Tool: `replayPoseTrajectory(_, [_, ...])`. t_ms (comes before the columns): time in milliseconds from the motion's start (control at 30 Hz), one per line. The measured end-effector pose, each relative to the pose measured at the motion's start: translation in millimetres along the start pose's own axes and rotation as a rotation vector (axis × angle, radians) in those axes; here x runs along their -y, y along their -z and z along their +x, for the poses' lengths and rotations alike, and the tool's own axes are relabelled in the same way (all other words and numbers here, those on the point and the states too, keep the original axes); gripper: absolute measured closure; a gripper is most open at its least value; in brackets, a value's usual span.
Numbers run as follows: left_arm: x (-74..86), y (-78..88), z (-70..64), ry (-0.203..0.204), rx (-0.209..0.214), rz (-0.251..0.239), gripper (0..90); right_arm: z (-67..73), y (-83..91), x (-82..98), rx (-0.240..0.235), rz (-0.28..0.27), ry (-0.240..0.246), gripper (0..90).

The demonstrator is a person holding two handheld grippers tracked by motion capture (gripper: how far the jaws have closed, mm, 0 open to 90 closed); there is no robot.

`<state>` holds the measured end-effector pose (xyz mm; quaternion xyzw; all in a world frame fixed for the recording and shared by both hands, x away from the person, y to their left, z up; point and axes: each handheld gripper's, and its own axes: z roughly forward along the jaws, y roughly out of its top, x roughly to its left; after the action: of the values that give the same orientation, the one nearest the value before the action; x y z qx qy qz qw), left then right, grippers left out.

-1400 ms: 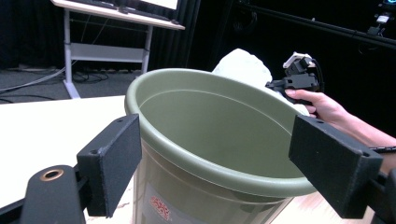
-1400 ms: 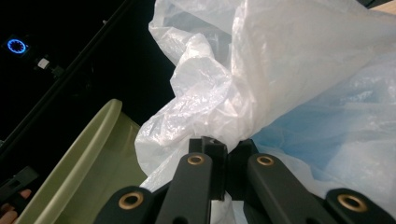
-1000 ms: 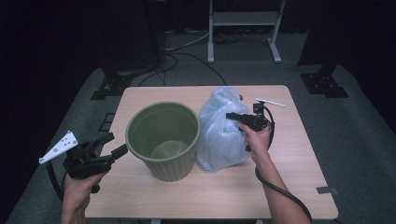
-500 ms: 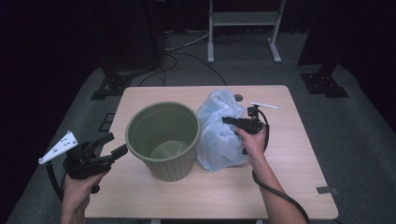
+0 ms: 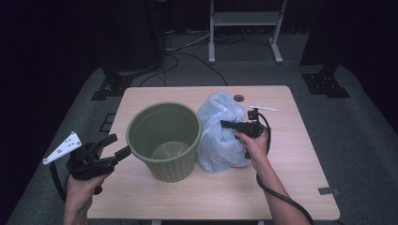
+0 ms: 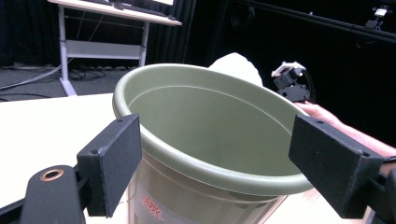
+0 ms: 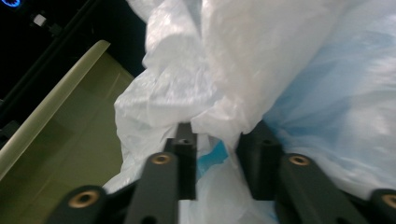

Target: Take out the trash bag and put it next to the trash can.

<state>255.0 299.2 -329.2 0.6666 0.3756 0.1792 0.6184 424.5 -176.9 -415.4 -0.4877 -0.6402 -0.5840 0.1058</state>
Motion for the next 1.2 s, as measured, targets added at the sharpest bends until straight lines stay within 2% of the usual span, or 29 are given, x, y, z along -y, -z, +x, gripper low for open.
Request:
replayPoseTrajectory(133, [0.7, -1.8, -1.3, -0.001, 0.005, 0.003, 16.0, 3.5, 9.5, -3.2, 0.003, -0.002, 0.025, 53.1])
replayPoseTrajectory(233, [0.9, -2.3, -1.9, 0.001, 0.005, 0.003, 15.9, 5.3, 19.5, -4.3, 0.003, -0.005, 0.044, 46.7])
replayPoseTrajectory(500, [0.8, -3.1, -3.8, -0.005, 0.006, 0.01, 15.9, 7.7, 41.4, -8.9, -0.006, -0.031, 0.06, 36.4])
replayPoseTrajectory(733, [0.7, -2.9, -4.9, -0.006, 0.007, 0.007, 15.9, 10.9, 58.8, -14.9, -0.014, -0.059, 0.068, 33.2])
replayPoseTrajectory(1200, [1.2, -4.6, -5.4, -0.006, 0.013, 0.012, 15.9, 8.9, 86.7, -20.7, -0.02, -0.098, 0.065, 32.7])
